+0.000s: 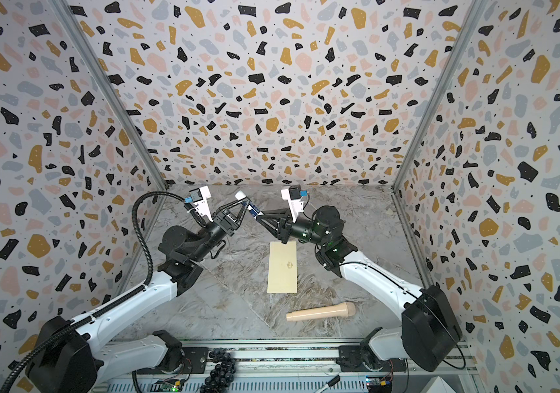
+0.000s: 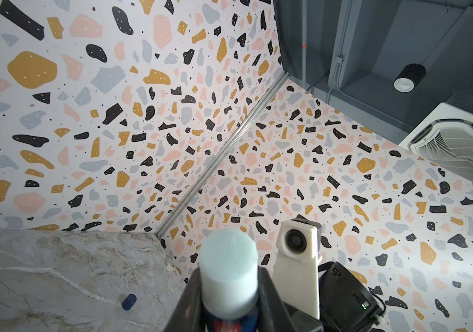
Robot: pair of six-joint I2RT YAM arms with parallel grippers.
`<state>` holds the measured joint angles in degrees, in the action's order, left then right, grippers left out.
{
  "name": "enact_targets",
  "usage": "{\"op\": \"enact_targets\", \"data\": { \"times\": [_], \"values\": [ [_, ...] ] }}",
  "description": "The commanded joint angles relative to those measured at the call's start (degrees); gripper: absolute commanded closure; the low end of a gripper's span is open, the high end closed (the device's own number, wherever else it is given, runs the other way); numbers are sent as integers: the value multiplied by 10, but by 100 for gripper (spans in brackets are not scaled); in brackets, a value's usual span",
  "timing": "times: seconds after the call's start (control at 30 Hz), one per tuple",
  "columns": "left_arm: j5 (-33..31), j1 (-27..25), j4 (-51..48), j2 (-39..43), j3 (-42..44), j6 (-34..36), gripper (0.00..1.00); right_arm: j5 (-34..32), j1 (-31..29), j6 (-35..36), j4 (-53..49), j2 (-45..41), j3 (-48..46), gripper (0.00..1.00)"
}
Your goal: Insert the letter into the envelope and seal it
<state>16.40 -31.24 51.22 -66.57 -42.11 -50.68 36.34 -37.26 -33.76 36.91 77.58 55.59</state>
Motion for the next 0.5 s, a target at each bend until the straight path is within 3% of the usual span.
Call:
{"op": "enact_targets", "data": {
  "times": [0.0,0.23,0.47],
  "values": [
    [10,-8,-12,6,2,48,100,-135,-16,102,-91,-30,45,100],
    [-2,-19,-36,3,-3,68,100,-320,-95,252,-171,-45,82,100],
    [-6,-23,-38,-7,-5,69,100,-516,-182,397,-186,-31,107,100]
  ]
}}
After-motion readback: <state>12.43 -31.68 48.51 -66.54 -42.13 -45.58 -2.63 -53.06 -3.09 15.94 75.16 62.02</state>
